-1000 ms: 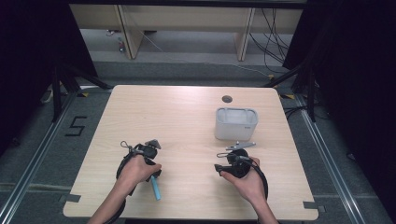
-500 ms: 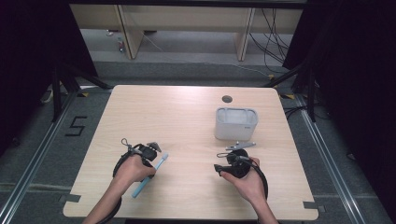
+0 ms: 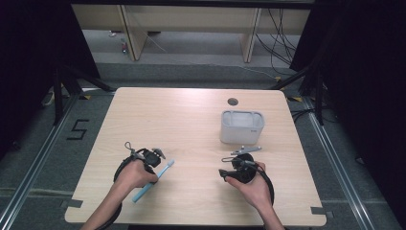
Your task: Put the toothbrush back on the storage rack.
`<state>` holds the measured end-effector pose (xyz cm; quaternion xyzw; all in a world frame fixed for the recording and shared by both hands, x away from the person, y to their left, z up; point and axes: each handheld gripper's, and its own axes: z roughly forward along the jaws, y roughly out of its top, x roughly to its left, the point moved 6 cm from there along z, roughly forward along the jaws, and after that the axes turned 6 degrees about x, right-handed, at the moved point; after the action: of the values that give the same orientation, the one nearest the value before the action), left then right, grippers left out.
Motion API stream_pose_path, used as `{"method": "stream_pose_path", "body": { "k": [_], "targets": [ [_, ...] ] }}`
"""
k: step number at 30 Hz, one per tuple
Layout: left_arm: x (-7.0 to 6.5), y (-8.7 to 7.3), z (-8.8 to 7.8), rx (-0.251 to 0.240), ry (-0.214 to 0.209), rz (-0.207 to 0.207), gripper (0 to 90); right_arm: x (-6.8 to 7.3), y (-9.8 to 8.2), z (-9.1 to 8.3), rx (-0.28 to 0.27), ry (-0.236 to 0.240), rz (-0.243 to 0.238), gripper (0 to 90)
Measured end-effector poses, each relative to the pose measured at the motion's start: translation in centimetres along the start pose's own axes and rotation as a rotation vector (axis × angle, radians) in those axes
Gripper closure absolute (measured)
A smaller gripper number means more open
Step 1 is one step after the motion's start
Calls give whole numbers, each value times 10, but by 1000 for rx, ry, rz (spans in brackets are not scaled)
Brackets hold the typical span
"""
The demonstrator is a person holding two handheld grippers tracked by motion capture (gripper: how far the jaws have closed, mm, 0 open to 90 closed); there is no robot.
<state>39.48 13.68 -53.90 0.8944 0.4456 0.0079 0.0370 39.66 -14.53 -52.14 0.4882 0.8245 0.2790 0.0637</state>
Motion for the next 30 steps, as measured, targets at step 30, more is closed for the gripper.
{"method": "stream_pose_path", "body": {
  "k": [30],
  "targets": [
    [-4,12,-34,-324,-85,108,785,-2,4,-2,-55,12,-63,390]
  ]
}}
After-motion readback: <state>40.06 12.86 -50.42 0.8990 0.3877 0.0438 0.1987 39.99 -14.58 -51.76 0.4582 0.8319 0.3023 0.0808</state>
